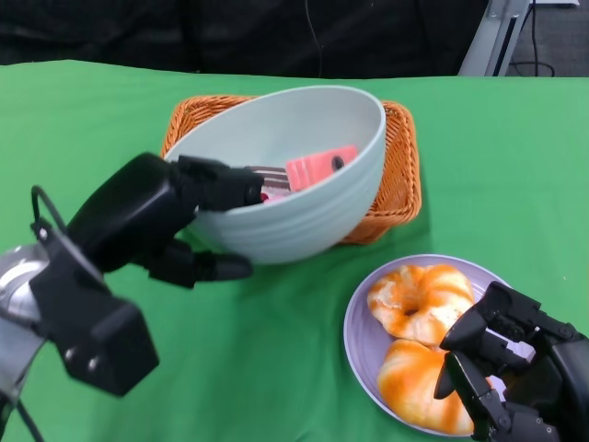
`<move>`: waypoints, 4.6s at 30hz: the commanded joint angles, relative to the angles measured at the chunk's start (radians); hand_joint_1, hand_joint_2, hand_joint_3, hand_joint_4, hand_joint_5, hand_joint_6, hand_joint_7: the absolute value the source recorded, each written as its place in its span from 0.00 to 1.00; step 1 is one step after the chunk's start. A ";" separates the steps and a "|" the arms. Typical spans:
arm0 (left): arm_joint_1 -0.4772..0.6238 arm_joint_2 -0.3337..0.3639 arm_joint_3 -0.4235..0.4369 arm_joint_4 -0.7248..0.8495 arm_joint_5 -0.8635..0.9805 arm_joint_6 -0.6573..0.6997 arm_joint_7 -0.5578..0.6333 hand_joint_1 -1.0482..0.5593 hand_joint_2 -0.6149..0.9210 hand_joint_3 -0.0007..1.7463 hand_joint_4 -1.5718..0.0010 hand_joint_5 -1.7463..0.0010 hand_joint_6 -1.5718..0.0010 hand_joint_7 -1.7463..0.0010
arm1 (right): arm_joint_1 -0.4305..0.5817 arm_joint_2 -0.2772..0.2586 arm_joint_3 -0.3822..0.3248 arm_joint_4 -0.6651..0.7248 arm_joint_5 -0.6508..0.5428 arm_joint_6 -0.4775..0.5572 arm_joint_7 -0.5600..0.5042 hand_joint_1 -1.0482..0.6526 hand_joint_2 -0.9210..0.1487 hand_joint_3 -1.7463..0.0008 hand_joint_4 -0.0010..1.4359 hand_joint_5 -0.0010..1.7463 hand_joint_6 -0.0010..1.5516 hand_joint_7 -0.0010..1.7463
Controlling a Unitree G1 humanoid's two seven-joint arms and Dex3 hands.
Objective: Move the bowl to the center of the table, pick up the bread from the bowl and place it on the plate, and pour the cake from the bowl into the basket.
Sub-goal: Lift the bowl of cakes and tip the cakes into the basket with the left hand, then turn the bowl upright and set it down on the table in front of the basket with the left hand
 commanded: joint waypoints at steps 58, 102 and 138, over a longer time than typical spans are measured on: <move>-0.574 -0.526 0.339 0.575 -0.494 0.594 -0.182 0.49 0.98 0.30 0.56 0.00 0.68 0.05 | 0.017 -0.026 0.013 0.049 0.001 0.034 0.063 0.54 0.35 0.39 0.41 1.00 0.33 0.87; -0.638 -0.532 0.792 0.613 -0.983 1.307 0.085 0.52 1.00 0.30 0.53 0.00 0.66 0.02 | 0.022 -0.022 0.016 0.047 -0.013 0.018 0.063 0.55 0.35 0.39 0.42 1.00 0.33 0.89; -0.396 -0.329 0.199 0.216 -0.396 0.519 -0.404 0.50 0.85 0.49 0.54 0.00 0.59 0.16 | 0.014 -0.020 0.012 0.067 0.002 0.005 0.077 0.53 0.35 0.40 0.43 1.00 0.33 0.88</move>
